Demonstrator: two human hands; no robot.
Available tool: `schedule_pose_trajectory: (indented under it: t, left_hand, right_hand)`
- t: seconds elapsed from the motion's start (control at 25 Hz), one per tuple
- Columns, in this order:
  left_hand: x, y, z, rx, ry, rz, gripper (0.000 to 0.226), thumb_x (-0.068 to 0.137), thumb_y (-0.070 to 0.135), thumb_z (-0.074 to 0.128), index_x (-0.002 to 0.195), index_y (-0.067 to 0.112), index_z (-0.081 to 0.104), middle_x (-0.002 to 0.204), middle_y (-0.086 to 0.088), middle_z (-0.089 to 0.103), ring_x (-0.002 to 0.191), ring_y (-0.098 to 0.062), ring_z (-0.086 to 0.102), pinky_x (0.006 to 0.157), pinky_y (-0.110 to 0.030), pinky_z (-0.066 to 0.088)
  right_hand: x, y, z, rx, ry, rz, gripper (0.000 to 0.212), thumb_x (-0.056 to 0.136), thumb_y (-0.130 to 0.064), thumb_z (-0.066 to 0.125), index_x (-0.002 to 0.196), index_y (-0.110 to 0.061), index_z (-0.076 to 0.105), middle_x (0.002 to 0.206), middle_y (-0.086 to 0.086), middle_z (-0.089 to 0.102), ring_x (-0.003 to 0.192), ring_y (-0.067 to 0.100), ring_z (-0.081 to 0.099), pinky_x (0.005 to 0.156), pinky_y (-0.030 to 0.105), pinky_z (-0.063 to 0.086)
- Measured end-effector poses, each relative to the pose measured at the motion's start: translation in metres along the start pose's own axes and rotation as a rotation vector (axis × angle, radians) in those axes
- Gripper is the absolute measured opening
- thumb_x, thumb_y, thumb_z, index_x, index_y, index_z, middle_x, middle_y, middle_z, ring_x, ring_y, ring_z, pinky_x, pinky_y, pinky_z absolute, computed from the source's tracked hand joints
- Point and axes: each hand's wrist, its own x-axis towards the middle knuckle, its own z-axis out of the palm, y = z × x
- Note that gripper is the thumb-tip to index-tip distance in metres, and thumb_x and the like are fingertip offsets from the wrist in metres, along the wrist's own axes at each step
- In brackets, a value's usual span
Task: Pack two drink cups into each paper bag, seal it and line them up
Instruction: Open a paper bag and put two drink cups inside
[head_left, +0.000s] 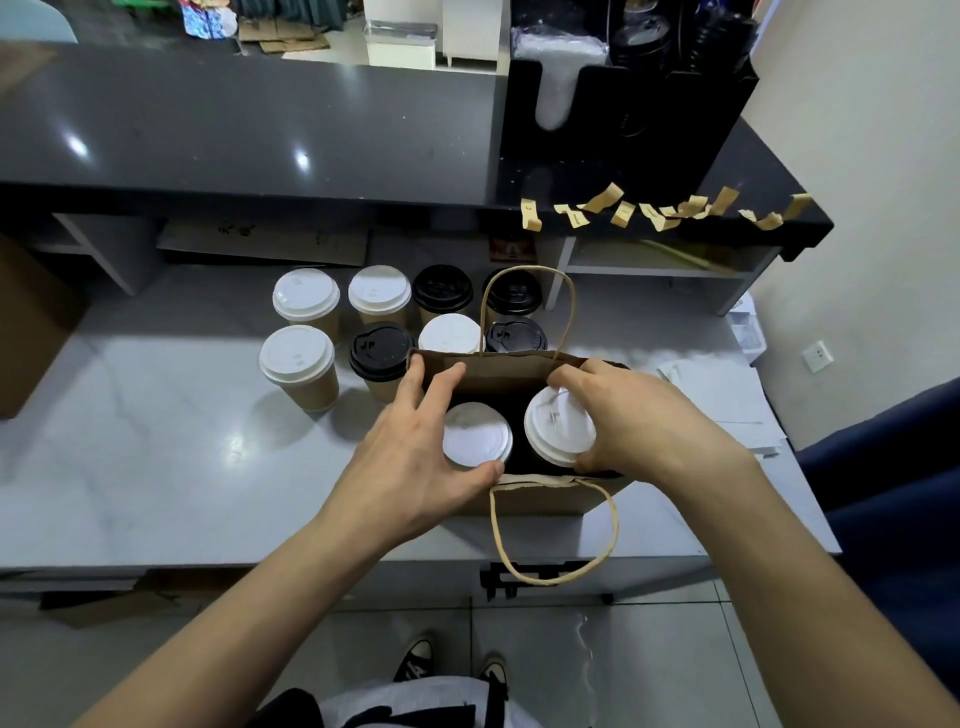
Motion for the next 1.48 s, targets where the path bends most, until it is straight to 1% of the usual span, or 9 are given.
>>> schedule_pose_trajectory:
  t: [0.16, 0.36, 0.6, 0.84, 1.0, 1.12, 1.24, 1.36, 1.48]
  left_hand:
    - [0.0, -0.003, 0.0, 0.005, 0.002, 0.01, 0.1, 0.073, 0.066, 0.073, 0.153, 0.045, 0.015, 0.169, -0.003, 0.001, 0.145, -0.03, 0.035, 0.108, -0.038, 0.039]
    - [-0.001, -0.006, 0.002, 0.003, 0.013, 0.019, 0.1, 0.072, 0.067, 0.071, 0.152, 0.046, 0.015, 0.169, -0.001, 0.003, 0.144, -0.029, 0.037, 0.106, -0.037, 0.04]
    - [0.0, -0.006, 0.003, 0.004, 0.009, 0.027, 0.1, 0.071, 0.068, 0.069, 0.152, 0.048, 0.013, 0.169, 0.0, 0.003, 0.145, -0.028, 0.036, 0.107, -0.038, 0.04]
    - [0.0, -0.006, 0.001, 0.001, -0.011, 0.034, 0.102, 0.069, 0.069, 0.068, 0.151, 0.049, 0.011, 0.169, 0.0, 0.001, 0.147, -0.027, 0.034, 0.109, -0.039, 0.039]
    - [0.0, -0.006, 0.002, 0.009, -0.016, 0.039, 0.102, 0.071, 0.068, 0.07, 0.152, 0.048, 0.012, 0.169, 0.0, 0.001, 0.147, -0.028, 0.032, 0.109, -0.039, 0.039]
    - [0.0, -0.008, 0.002, 0.003, -0.012, 0.055, 0.101, 0.071, 0.071, 0.068, 0.152, 0.047, 0.012, 0.169, 0.001, 0.001, 0.147, -0.026, 0.033, 0.109, -0.038, 0.038]
    - [0.0, -0.01, 0.002, -0.021, -0.013, 0.067, 0.1, 0.07, 0.074, 0.067, 0.151, 0.049, 0.013, 0.169, 0.001, 0.002, 0.148, -0.025, 0.032, 0.107, -0.036, 0.038]
    - [0.002, -0.012, 0.002, -0.043, -0.008, 0.081, 0.099, 0.07, 0.073, 0.068, 0.15, 0.05, 0.014, 0.169, -0.001, 0.002, 0.149, -0.027, 0.031, 0.108, -0.037, 0.037]
    - [0.005, -0.013, 0.001, -0.056, -0.026, 0.102, 0.1, 0.071, 0.072, 0.069, 0.151, 0.05, 0.014, 0.169, -0.002, 0.001, 0.152, -0.026, 0.024, 0.112, -0.04, 0.035]
  right_hand:
    - [0.013, -0.006, 0.012, -0.099, -0.012, -0.045, 0.064, 0.078, -0.023, 0.08, 0.132, -0.029, 0.045, 0.111, -0.004, 0.056, 0.087, 0.023, 0.057, 0.062, 0.032, 0.038]
    - [0.023, -0.012, 0.026, -0.183, 0.013, -0.078, 0.062, 0.087, -0.019, 0.069, 0.142, -0.026, 0.042, 0.12, 0.0, 0.062, 0.105, 0.025, 0.064, 0.075, 0.033, 0.04]
    - [0.022, -0.007, 0.021, -0.13, -0.108, -0.041, 0.052, 0.08, -0.033, 0.074, 0.128, -0.029, 0.055, 0.116, -0.004, 0.065, 0.107, 0.022, 0.063, 0.075, 0.031, 0.043]
    - [0.023, -0.012, 0.022, -0.229, -0.069, -0.021, 0.033, 0.084, -0.021, 0.065, 0.116, -0.03, 0.063, 0.102, -0.003, 0.071, 0.103, 0.022, 0.064, 0.093, 0.034, 0.039]
    - [0.025, -0.02, 0.023, -0.283, -0.082, -0.016, 0.025, 0.087, -0.014, 0.061, 0.108, -0.026, 0.066, 0.096, -0.003, 0.072, 0.098, 0.022, 0.066, 0.089, 0.035, 0.035]
    - [0.029, -0.018, 0.023, -0.292, -0.106, -0.015, 0.026, 0.088, -0.014, 0.06, 0.11, -0.027, 0.065, 0.096, -0.003, 0.071, 0.098, 0.021, 0.066, 0.087, 0.034, 0.033]
    - [0.027, -0.013, 0.02, -0.238, -0.117, -0.038, 0.035, 0.085, -0.025, 0.066, 0.12, -0.029, 0.06, 0.103, -0.004, 0.071, 0.102, 0.021, 0.066, 0.089, 0.034, 0.039]
    - [0.02, -0.009, 0.013, -0.033, -0.091, -0.017, 0.057, 0.079, -0.04, 0.074, 0.131, -0.031, 0.055, 0.114, -0.005, 0.069, 0.108, 0.022, 0.063, 0.09, 0.036, 0.049]
    - [0.006, -0.002, 0.009, 0.105, 0.063, 0.029, 0.044, 0.085, -0.036, 0.073, 0.128, -0.032, 0.062, 0.114, -0.004, 0.068, 0.107, 0.023, 0.062, 0.086, 0.038, 0.051]
